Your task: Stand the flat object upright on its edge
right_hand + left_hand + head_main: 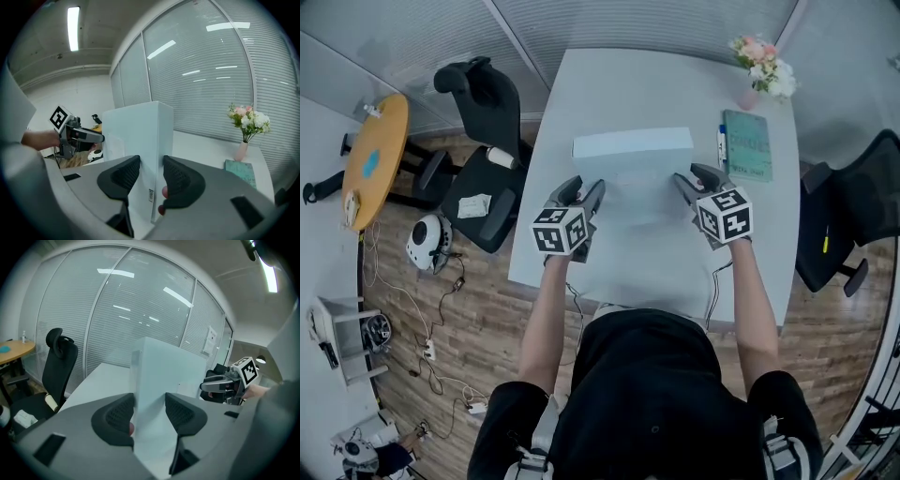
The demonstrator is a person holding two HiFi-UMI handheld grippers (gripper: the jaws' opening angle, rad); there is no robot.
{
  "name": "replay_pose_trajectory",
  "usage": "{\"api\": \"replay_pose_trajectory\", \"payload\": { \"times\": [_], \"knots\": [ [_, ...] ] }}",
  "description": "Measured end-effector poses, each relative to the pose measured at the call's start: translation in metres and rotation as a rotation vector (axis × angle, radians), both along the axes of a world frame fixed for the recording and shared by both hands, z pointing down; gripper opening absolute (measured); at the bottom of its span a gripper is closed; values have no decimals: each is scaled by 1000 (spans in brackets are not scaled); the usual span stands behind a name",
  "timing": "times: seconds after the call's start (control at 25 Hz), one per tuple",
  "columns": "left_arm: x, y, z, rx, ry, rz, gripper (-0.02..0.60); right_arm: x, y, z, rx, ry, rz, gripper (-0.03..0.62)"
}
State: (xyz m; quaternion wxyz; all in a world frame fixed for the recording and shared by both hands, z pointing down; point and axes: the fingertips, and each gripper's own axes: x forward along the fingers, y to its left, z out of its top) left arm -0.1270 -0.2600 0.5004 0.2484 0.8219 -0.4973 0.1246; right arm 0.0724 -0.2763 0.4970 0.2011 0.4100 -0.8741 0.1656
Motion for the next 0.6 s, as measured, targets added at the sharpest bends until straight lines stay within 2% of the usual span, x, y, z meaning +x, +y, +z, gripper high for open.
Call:
{"api": "replay_pose_trajectory", "payload": {
  "times": [0.32, 0.6],
  "knots": [
    [4, -8, -1, 55, -63, 30, 209, 6, -4, 2, 53, 74, 9, 163],
    [7, -13, 1, 86, -103, 46, 198, 11, -4, 8, 79, 88, 23, 150]
  ]
}}
